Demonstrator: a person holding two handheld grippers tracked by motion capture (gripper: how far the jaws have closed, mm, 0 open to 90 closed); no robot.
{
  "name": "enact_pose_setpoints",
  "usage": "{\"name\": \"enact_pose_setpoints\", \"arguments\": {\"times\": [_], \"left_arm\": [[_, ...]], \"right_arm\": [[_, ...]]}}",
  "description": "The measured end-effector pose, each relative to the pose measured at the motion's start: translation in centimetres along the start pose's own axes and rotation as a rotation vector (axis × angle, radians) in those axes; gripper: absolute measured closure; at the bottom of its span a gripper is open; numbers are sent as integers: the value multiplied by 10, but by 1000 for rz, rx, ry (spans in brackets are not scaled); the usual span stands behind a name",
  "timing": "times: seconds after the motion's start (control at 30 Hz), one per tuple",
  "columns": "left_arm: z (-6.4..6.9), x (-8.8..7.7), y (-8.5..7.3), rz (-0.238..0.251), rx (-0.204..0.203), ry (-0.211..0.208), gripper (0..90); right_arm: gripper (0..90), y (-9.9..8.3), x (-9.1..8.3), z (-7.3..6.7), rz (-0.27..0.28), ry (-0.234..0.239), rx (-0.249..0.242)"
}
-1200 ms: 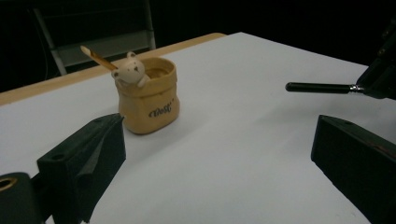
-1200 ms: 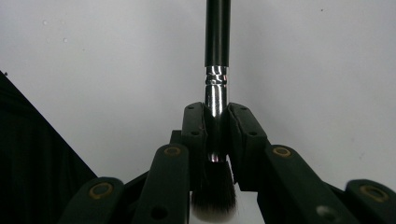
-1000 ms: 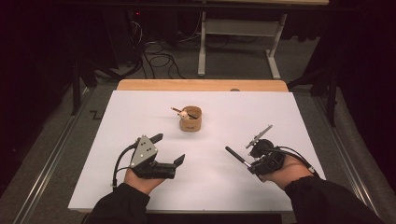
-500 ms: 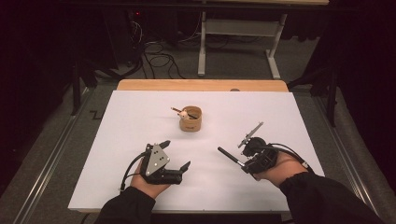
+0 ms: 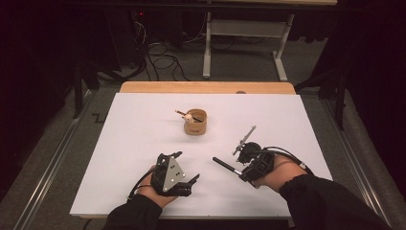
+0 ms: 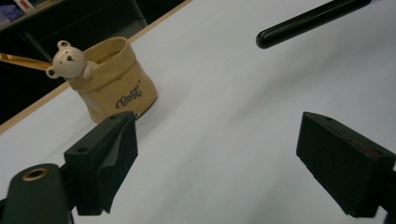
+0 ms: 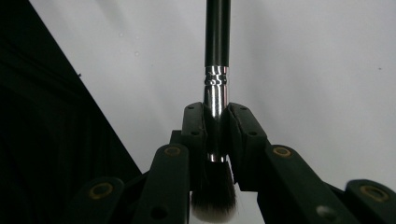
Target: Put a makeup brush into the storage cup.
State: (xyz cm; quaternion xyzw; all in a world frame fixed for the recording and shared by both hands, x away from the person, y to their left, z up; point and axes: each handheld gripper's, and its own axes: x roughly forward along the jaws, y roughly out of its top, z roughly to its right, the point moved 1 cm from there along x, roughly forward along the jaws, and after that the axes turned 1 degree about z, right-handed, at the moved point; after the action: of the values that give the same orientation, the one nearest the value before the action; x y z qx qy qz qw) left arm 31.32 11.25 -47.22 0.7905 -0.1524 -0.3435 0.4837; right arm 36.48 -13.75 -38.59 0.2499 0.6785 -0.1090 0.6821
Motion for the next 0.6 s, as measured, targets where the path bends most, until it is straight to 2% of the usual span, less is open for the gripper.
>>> {"name": "enact_pose_setpoints", "arguments": {"times": [0.13,0.37,0.6], "left_arm": [[3,-1,0,-5,44,4,153],[8,2,-2,-27,90,-6,163],[10,4,-3,-28,106,-10,168]], "right_arm": [[785,3,2,-5,-21,11,-19],[786,10,4,-13,-42,30,-42],[785,16,6,-18,-53,36,-59]]}}
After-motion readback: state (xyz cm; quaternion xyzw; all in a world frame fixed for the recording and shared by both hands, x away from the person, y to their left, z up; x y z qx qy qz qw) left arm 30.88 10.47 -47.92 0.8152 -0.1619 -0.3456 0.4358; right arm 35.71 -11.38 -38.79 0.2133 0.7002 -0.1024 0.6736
